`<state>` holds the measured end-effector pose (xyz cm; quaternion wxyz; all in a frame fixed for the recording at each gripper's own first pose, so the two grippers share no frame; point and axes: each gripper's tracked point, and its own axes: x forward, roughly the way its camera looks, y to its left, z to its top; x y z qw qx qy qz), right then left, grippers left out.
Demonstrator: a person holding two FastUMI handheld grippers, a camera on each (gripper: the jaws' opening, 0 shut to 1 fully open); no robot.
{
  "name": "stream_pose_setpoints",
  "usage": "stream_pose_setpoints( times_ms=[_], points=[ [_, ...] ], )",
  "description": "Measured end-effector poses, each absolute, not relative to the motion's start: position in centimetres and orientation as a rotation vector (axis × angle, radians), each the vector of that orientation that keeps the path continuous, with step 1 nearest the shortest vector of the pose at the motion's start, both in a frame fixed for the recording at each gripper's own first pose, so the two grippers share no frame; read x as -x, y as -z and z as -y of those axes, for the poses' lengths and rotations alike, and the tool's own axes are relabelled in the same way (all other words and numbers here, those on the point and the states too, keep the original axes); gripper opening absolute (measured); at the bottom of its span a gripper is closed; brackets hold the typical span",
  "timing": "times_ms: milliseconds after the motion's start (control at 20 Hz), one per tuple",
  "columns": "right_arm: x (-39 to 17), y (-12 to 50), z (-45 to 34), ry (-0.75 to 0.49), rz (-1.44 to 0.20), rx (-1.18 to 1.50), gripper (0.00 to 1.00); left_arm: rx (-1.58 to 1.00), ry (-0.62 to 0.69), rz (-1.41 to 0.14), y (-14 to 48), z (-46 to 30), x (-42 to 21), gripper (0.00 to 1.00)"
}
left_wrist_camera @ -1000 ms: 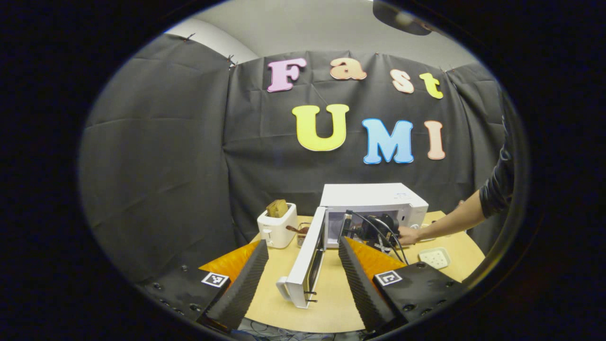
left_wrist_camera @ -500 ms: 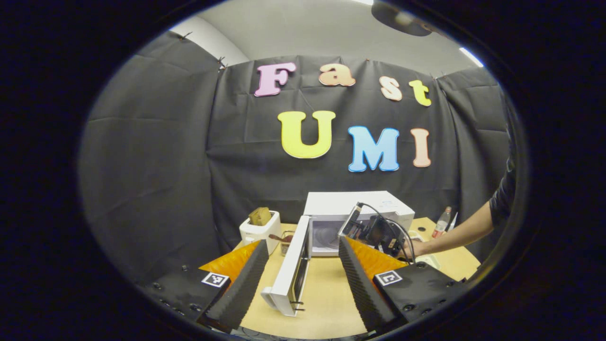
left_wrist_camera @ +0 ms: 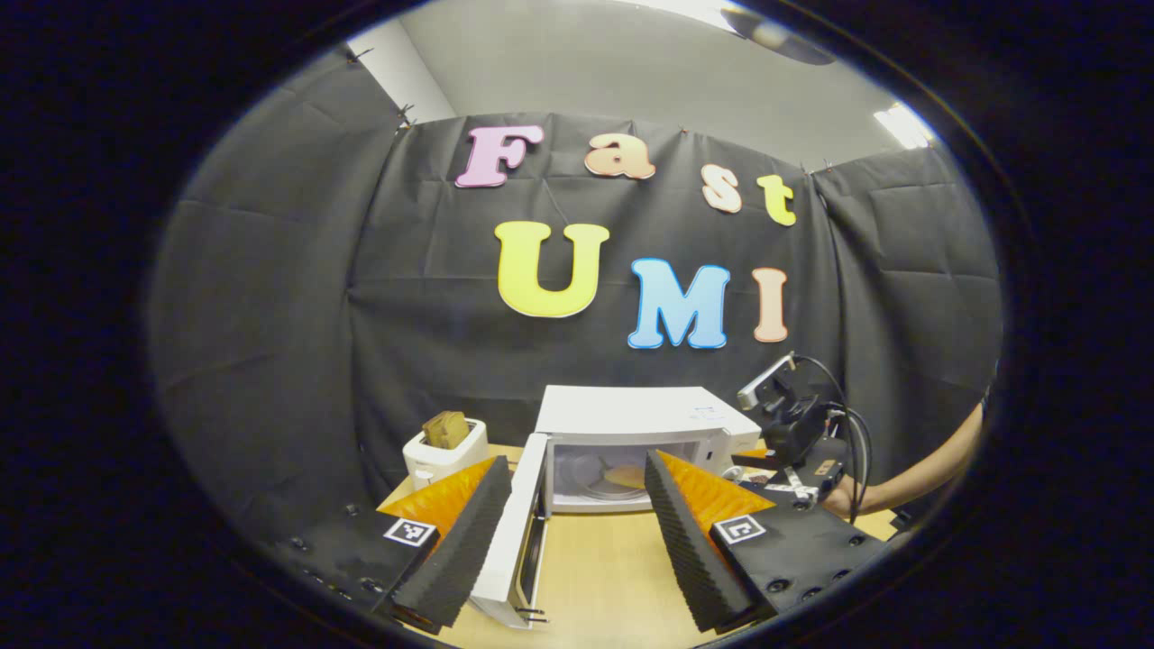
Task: Open the microwave oven with the left hand, put the food in, and close the microwave oven.
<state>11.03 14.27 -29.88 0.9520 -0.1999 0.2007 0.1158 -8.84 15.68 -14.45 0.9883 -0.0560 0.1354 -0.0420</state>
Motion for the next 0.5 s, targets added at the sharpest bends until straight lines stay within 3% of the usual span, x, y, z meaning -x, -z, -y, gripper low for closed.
stream_pose_setpoints(
  times_ms=[500],
  points=[
    [-2.4,16.2,-13.0,-0.078,-0.205,0.162,0.78,0.107,0.228,-0.228,14.2,-13.7,5.7,0.96]
  ],
)
